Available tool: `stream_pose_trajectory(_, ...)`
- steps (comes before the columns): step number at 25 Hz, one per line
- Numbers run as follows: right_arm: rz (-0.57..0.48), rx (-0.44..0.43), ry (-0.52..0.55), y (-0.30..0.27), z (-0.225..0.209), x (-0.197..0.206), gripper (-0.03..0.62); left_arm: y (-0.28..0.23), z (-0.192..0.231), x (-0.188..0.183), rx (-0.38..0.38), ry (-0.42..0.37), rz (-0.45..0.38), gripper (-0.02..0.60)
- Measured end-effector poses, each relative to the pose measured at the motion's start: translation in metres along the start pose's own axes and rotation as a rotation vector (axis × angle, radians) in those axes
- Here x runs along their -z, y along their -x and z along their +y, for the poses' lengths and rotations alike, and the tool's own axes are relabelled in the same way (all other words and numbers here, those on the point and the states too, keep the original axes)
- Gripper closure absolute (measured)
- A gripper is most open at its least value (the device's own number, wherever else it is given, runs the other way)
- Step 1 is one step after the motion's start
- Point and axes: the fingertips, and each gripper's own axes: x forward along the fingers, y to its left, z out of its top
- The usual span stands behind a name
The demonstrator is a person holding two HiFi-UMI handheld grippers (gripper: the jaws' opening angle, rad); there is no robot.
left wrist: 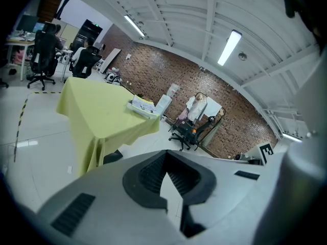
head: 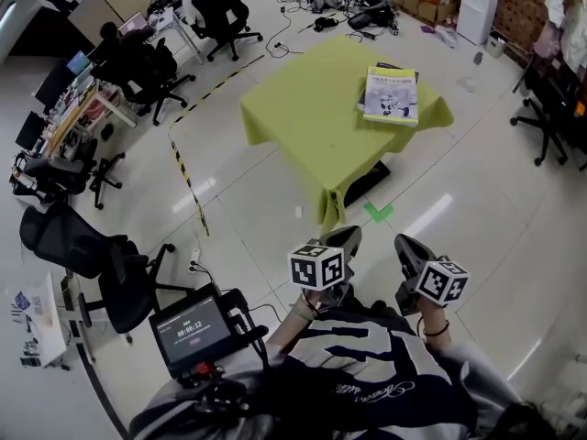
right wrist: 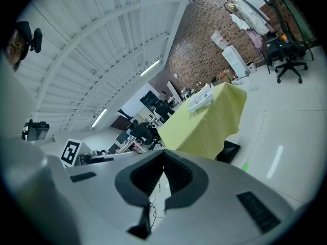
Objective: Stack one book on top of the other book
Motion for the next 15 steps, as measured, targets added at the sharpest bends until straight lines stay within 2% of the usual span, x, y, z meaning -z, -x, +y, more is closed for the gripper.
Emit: stream_pose_trajectory(15,0.023,-0.007,0.012,0.0027,-0.003,-0.0026,0.599,-0.008,-0.0013,0.0017,-0.013,0.01,0.005,0.577)
